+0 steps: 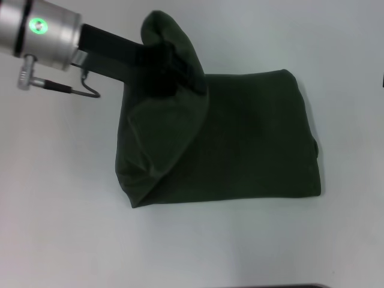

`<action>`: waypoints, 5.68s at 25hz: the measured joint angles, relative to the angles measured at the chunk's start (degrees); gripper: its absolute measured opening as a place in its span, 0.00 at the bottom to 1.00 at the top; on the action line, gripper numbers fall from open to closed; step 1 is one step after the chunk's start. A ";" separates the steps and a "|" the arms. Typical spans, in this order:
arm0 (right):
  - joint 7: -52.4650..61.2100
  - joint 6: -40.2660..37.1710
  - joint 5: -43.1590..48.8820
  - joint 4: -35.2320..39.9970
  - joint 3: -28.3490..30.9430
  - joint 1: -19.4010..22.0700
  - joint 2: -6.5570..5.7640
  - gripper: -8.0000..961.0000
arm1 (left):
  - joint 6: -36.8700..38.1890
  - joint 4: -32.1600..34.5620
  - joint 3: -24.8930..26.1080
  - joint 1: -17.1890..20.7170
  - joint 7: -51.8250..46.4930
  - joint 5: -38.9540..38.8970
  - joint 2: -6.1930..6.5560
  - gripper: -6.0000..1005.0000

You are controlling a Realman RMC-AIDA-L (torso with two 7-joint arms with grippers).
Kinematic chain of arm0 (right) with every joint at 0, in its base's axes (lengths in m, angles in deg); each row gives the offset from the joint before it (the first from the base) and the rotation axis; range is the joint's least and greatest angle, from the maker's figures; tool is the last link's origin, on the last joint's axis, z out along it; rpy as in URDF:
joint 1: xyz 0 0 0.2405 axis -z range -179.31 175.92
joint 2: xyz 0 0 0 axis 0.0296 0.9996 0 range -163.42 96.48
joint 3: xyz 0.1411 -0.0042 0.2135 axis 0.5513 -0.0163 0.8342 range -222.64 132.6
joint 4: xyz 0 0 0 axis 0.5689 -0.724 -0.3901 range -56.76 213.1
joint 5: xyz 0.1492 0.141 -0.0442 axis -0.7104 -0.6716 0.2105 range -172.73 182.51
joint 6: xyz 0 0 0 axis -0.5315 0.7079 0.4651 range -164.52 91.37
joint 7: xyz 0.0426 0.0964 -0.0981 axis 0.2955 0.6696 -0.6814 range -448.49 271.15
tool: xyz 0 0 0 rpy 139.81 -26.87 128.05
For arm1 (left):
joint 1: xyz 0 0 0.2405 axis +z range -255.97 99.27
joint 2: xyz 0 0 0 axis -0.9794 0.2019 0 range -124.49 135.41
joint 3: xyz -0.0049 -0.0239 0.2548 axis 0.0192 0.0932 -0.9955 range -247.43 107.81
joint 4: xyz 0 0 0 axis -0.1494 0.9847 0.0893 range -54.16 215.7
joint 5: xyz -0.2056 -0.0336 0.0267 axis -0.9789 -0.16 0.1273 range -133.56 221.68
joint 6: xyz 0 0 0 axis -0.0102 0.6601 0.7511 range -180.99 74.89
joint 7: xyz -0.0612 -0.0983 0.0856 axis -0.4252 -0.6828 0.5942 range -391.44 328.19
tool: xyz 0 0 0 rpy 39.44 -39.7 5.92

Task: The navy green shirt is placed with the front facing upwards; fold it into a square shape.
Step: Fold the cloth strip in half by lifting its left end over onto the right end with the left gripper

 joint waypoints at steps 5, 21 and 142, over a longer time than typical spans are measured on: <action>1.13 0.36 0.04 0.04 -1.58 -0.13 -0.33 0.68 | -4.42 -0.50 -6.97 -1.10 -1.79 0.02 -0.81 0.09; 1.87 0.76 3.72 0.06 -2.37 -2.15 -0.36 0.68 | -9.86 2.55 -13.90 -9.76 -3.33 -1.02 -3.12 0.10; 3.18 3.83 3.73 -0.56 -2.72 -1.41 0.32 0.68 | -29.45 6.05 -39.97 -21.58 -6.72 -13.67 -3.25 0.63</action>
